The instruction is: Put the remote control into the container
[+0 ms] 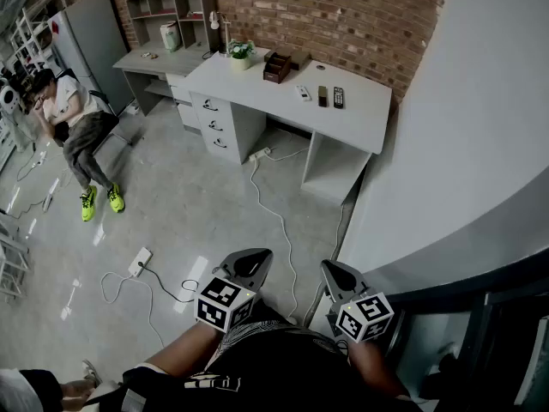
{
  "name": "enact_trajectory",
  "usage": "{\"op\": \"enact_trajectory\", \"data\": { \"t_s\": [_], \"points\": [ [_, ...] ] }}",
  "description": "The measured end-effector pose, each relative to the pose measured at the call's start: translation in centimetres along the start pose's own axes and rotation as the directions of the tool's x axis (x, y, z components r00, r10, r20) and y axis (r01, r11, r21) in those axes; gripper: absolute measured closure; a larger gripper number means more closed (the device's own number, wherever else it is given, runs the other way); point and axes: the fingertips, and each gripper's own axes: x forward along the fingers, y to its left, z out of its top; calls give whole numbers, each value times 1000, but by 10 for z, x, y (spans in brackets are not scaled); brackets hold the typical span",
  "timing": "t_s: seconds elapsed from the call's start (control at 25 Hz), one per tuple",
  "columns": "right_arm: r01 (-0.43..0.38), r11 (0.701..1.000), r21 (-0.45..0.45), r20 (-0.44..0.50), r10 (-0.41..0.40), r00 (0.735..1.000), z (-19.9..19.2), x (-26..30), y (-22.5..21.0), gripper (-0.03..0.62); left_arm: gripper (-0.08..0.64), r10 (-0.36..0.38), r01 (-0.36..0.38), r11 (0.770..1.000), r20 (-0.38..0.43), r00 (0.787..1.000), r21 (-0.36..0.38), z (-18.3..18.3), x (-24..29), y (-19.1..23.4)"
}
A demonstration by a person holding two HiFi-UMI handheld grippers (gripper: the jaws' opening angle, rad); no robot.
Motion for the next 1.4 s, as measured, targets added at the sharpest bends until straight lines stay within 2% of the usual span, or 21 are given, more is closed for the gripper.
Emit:
{"op": "enact_trajectory", "data": {
  "t_s": [0.4,0.48,0.6,0.72,0.88,1.12,1.4],
  "points": [
    [-7,1000,5,-17,8,1000,-6,4,-5,584,555,9,-10,1000,-4,1000,-17,-7,5,1],
    [-32,999,11,0,32,1000,-1,8,-3,584,555,14,-14,1000,2,1000,-15,-4,5,4],
    [-102,995,-11,19,102,995,2,15,8,584,555,-11,10,997,-12,1000,-78,-7,8,8],
    [-102,992,-69,-24,100,995,-2,26,14,583,554,-47,39,986,-45,998,-160,-17,13,12],
    [-94,992,-79,-59,89,994,-4,39,8,583,555,-41,33,992,-67,997,-125,-18,22,20],
    [-86,993,-82,-57,82,995,7,67,-1,583,555,-19,17,999,-41,999,-50,-1,34,50],
    [-101,985,-142,-97,88,991,24,116,6,583,555,-45,41,994,-40,998,-103,11,52,97]
  ]
}}
